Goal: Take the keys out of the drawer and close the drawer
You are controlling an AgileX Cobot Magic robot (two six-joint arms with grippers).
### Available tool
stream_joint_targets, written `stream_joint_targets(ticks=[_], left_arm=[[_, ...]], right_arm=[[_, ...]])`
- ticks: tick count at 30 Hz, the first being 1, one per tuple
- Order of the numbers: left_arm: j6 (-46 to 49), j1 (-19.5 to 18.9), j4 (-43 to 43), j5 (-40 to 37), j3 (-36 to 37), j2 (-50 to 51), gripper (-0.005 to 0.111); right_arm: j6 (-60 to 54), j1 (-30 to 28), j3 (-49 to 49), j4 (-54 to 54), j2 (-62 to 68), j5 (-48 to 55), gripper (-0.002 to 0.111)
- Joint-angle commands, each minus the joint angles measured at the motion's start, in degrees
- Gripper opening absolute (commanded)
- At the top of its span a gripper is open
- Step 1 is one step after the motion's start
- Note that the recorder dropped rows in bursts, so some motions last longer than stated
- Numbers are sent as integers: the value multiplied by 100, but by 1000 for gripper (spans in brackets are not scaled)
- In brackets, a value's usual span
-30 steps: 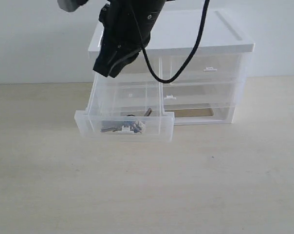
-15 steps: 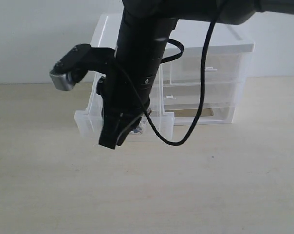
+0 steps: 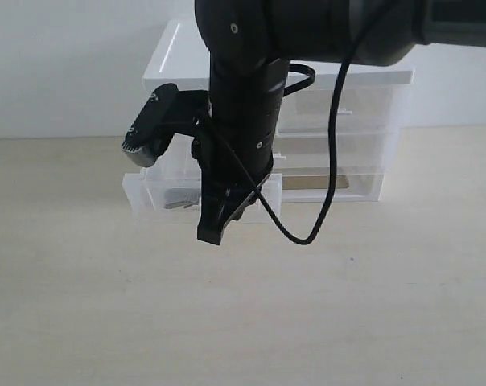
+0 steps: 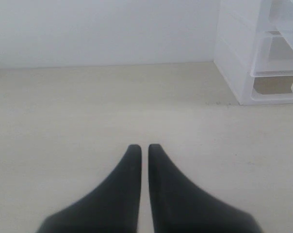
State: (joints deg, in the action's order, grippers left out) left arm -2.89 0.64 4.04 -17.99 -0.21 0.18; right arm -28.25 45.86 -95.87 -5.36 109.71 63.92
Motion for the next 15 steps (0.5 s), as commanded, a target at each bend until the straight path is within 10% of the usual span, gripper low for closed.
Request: stream_joint_targets(ticks=[1,15], left_arm=[[-56,-13,-10,-10,21,-18,4],[-56,-13,-10,-10,21,-18,4]], right_arm=[[87,-71,-19,-577,-274,-544,0],[424,-71,-8,-557,-785,-963,0]])
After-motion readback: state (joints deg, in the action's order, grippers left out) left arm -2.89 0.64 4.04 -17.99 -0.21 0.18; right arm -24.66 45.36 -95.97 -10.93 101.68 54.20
